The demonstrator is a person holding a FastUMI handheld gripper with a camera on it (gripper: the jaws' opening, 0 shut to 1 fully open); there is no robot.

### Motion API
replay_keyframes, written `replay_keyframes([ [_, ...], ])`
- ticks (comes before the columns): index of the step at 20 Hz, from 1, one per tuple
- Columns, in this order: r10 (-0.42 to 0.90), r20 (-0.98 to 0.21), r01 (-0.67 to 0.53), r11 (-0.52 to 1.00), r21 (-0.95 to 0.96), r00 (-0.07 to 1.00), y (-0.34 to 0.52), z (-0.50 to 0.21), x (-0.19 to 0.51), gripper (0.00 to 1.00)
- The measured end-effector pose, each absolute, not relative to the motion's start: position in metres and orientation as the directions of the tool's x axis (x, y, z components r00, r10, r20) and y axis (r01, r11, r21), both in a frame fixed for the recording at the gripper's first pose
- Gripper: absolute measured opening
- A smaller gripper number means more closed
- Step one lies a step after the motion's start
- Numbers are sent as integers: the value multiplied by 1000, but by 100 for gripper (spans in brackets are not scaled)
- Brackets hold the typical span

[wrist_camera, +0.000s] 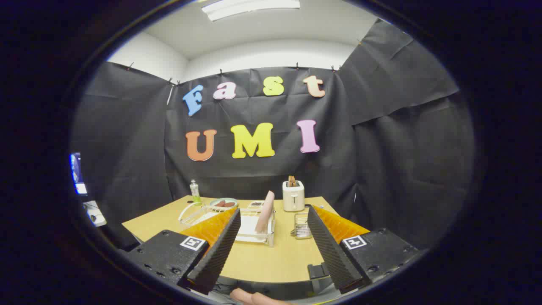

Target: Take the plate from the dish rack, then take the spoon from the basket and place it into the plate.

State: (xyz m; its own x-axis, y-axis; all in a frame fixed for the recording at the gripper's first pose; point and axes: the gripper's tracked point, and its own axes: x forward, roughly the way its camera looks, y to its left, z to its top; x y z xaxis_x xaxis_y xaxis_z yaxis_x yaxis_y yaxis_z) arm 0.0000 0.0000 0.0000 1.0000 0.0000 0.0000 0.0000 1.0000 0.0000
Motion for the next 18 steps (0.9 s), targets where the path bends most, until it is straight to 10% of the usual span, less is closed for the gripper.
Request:
replay_keyframes([
  [18, -26, -88, 26, 1000, -9, 996, 3, -19, 74, 100],
])
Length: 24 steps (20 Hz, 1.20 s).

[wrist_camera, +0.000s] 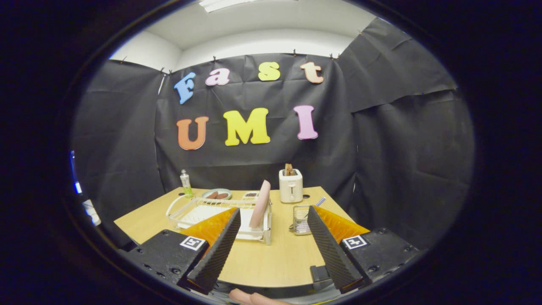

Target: Take the plate from the dish rack, then take the spoon from the basket and place it into the plate.

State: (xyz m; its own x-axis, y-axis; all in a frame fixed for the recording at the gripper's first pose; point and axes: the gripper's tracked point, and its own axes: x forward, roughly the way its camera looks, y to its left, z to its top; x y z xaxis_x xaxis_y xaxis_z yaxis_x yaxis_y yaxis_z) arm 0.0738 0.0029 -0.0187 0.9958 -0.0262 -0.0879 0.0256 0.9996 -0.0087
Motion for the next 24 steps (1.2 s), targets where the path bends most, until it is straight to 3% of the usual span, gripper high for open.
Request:
replay_keyframes([
  [6, -28, -166, 24, 999, -25, 986, 7, -9, 127, 100],
  [14, -23, -434, -19, 995, -93, 901, 39, 20, 237, 100],
  [19, -126, -632, 38, 988, -151, 765, 46, 21, 305, 100],
  [24, -297, -744, 109, 950, -292, 598, 38, 10, 346, 86],
])
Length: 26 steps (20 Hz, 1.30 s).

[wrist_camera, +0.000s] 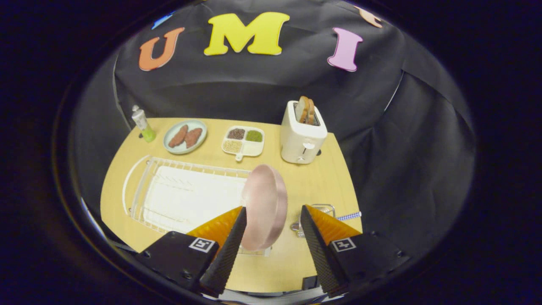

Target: Take the plate from the dish rack, then take the spoon from the basket and place it into the plate.

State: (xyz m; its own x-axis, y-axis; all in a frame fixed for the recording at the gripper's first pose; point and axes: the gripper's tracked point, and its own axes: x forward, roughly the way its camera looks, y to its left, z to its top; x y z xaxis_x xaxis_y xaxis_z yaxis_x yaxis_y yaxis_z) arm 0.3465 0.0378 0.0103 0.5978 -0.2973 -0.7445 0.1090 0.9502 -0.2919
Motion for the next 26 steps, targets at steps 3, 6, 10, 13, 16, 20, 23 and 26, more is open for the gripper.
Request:
replay_keyframes([
  [3, -418, -727, 174, 905, -389, 545, 29, 8, 369, 68],
  [6, -487, -737, 203, 872, -446, 469, 22, -3, 377, 46],
  [10, -501, -776, 203, 865, -459, 383, 20, -17, 376, 36],
  [13, -519, -780, 205, 855, -477, 350, 16, -24, 375, 21],
  [16, -541, -762, 223, 841, -492, 358, 22, -22, 375, 17],
  [20, -592, -713, 249, 806, -538, 376, 32, -18, 372, 11],
  [23, -637, -671, 295, 771, -564, 379, 37, -12, 368, 11],
  [26, -665, -647, 321, 747, -582, 374, 45, -12, 364, 11],
])
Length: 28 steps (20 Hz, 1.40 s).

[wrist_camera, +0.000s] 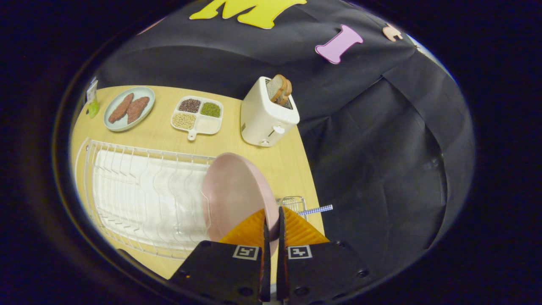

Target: Take the plate from the dish rack, then take the spoon from the basket and place it into the plate.

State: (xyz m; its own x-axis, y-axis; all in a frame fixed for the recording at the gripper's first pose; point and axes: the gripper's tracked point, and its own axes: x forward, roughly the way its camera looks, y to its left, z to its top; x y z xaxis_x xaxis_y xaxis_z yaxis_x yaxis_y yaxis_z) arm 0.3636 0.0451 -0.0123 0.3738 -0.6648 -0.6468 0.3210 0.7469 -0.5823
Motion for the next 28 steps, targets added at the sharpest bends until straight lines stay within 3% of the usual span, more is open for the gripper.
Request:
replay_keyframes([
  [9, -703, -557, 443, 711, -546, 441, 45, -4, 347, 11],
  [14, -643, -563, 421, 765, -487, 518, 46, 15, 323, 11],
  [20, -397, -670, 272, 918, -289, 627, 82, -2, 266, 11],
  [28, -132, -750, 129, 990, -63, 648, 108, -94, 187, 11],
])
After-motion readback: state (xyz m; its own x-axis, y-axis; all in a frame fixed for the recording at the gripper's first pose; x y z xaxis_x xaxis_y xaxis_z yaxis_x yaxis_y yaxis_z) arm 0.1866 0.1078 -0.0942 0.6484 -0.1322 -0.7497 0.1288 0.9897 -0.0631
